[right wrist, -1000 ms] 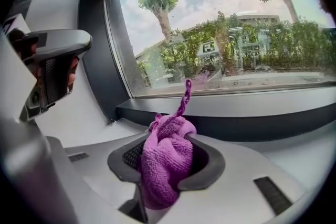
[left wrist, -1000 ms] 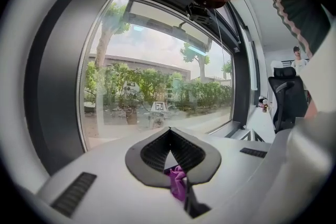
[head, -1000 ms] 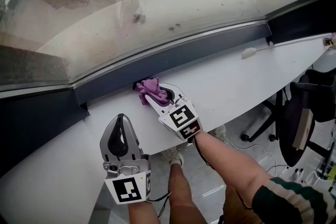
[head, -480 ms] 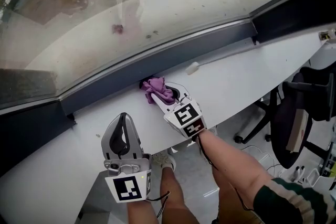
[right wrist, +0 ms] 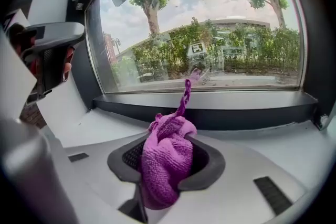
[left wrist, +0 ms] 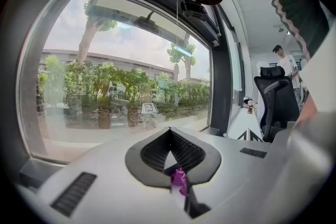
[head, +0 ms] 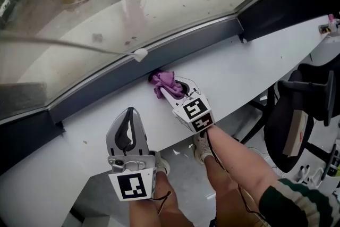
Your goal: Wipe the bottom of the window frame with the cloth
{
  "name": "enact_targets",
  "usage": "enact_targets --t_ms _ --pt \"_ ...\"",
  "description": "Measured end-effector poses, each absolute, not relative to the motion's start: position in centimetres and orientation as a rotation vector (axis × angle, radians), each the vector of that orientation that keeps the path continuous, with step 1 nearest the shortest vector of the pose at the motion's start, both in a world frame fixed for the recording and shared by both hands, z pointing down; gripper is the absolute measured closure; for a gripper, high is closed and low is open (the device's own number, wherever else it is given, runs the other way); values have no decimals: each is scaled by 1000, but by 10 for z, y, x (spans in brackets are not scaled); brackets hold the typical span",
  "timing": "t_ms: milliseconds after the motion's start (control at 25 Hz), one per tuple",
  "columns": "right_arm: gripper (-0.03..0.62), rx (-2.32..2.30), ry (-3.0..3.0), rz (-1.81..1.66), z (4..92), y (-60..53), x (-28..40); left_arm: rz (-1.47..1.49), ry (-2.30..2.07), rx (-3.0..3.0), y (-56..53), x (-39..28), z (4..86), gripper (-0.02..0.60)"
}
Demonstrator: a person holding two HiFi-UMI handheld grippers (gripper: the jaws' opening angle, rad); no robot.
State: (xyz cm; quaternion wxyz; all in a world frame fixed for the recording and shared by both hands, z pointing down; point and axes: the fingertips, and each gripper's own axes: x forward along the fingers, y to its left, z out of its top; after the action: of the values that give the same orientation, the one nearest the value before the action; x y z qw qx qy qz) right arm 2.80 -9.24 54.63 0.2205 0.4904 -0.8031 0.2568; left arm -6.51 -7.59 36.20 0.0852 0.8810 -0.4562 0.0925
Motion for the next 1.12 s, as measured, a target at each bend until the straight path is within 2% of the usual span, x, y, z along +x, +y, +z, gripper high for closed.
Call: enact_targets --t_ms 680,1120 --pt "447 1534 -2116 655 546 -93 227 277 -1216 2723 -72 107 364 575" --pt "447 1617 -2024 643 555 -93 313 295 -1134 2758 -74 180 371 575"
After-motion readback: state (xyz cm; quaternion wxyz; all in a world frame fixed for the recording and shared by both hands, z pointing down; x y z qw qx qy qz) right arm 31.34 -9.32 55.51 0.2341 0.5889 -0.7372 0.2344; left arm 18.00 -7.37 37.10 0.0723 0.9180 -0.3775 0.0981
